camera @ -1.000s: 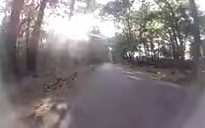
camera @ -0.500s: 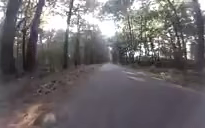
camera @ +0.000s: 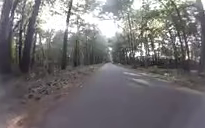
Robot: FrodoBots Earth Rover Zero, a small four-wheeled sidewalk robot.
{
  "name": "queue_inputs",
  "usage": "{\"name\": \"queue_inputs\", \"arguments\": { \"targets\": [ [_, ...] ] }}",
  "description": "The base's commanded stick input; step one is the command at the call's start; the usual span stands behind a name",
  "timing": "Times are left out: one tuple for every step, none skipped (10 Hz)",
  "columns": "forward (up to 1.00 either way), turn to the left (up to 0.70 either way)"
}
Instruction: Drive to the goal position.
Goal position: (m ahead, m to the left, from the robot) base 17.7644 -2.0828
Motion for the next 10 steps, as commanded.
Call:
{"name": "queue_inputs", "arguments": {
  "targets": [
    [0.70,-0.01],
    [0.70,-0.01],
    [0.70,-0.01],
    [0.70,-0.01],
    [0.70,-0.01],
    [0.70,-0.01],
    [0.70,-0.01],
    [0.70,-0.01],
    [0.70,-0.01],
    [0.70,-0.01]
  ]
}}
